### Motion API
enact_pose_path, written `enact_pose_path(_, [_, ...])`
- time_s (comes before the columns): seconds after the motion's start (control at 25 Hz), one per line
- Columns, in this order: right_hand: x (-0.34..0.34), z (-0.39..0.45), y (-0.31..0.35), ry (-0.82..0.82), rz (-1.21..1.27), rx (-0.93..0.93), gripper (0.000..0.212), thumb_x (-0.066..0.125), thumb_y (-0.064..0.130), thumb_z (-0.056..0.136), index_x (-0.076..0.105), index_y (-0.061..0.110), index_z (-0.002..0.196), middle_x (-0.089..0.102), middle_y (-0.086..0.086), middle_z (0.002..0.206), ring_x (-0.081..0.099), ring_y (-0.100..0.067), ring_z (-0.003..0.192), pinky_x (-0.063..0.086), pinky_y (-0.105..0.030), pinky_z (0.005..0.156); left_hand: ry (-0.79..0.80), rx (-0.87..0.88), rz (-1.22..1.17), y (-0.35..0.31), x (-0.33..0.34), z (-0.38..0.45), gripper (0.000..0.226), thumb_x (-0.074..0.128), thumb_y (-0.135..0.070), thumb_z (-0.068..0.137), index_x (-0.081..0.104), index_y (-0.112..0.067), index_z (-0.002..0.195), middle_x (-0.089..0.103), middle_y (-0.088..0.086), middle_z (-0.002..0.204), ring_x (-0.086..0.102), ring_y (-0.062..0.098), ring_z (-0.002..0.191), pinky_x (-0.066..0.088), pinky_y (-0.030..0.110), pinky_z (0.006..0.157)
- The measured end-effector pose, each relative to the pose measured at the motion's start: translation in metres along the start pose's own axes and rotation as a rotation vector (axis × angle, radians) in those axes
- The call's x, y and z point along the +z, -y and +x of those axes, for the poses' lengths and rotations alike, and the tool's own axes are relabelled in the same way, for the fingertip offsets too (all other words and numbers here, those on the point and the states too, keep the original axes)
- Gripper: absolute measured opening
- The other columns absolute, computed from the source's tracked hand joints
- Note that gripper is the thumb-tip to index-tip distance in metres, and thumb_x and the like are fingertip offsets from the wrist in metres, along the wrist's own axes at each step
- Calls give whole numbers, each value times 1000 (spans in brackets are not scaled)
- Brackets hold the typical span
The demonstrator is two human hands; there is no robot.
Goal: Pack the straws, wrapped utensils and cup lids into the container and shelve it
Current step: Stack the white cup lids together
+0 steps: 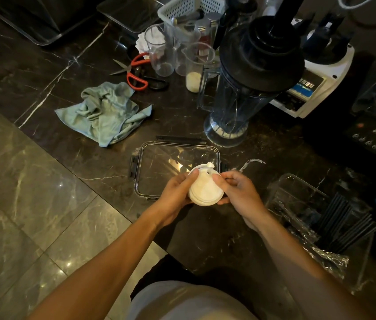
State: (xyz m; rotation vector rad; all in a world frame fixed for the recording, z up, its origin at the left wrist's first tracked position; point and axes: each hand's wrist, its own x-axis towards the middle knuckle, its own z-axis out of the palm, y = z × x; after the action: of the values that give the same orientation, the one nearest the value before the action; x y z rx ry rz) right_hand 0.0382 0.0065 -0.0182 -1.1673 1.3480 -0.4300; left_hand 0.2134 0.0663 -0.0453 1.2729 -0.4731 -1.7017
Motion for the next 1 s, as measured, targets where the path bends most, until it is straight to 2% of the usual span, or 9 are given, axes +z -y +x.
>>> enact_pose_path(0.12, [0, 5, -1, -15, 17, 6, 27, 69, 39, 96, 69, 18, 113, 76, 2, 101, 75, -12, 92, 63, -28, 69, 10, 5, 12, 0, -5, 6, 54, 59, -43, 96, 61, -4, 134, 73, 16, 122, 72, 26, 110, 60, 38, 91])
enact_pose_path(0.24, [0, 14, -1, 8, 87, 64, 31, 69, 33, 97, 67, 15, 123, 75, 0, 112, 73, -14, 103, 64, -32, 77, -52, 17, 35, -3, -8, 12, 46, 60, -39, 99, 65, -6, 132, 75, 14, 120, 74, 24, 108, 61, 36, 86])
enact_pose_path(0.32, [-1, 25, 5, 13, 169, 76, 32, 70, 25, 97, 67, 13, 126, 75, -4, 115, 73, -17, 105, 64, -38, 83, -137, 60, 121, -17, -9, 20, 41, 64, -42, 98, 72, -10, 124, 79, 8, 113, 75, 23, 107, 61, 38, 90])
enact_pose_path(0.44, [0, 42, 21, -16, 198, 16, 26, 69, 20, 97, 72, 11, 122, 77, -2, 111, 73, -15, 105, 64, -37, 83, -283, 97, 200, -40, -14, 42, 36, 71, -45, 93, 80, -14, 108, 81, 5, 105, 74, 24, 108, 58, 44, 98])
enact_pose_path(0.56, [7, 56, 33, -95, 141, -28, 23, 65, 22, 100, 73, 16, 121, 75, 8, 107, 71, -9, 102, 63, -32, 82, -351, 80, 250, -54, -15, 59, 36, 75, -44, 90, 78, -13, 109, 79, 5, 106, 74, 25, 106, 61, 46, 94])
enact_pose_path(0.64, [9, 63, 31, -138, 109, -24, 21, 63, 21, 102, 72, 17, 120, 73, 11, 102, 69, -7, 97, 62, -32, 83, -374, 26, 243, -51, -16, 67, 31, 77, -32, 91, 75, -6, 109, 77, 12, 107, 74, 28, 103, 62, 46, 92])
enact_pose_path(0.76, [12, 69, 22, -143, 7, 3, 22, 61, 17, 103, 70, 13, 122, 72, 4, 103, 66, -7, 89, 60, -35, 86, -420, -13, 325, -33, -23, 72, 11, 78, -20, 89, 75, -9, 92, 76, 14, 94, 74, 29, 91, 61, 48, 92])
enact_pose_path(0.88, [18, 72, 9, -132, -128, 25, 24, 61, 16, 103, 70, 5, 123, 72, -6, 103, 70, -22, 100, 62, -38, 88, -463, 37, 520, -17, -32, 73, 11, 79, -29, 88, 79, -18, 92, 78, 3, 91, 74, 21, 90, 61, 40, 86])
enact_pose_path(1.0, [21, 72, 0, -141, -236, 9, 24, 63, 22, 101, 71, 10, 120, 68, 9, 91, 70, -23, 101, 59, -50, 90, -486, 78, 688, -17, -32, 72, 24, 77, -37, 87, 81, -20, 104, 80, -2, 95, 73, 14, 92, 59, 37, 88])
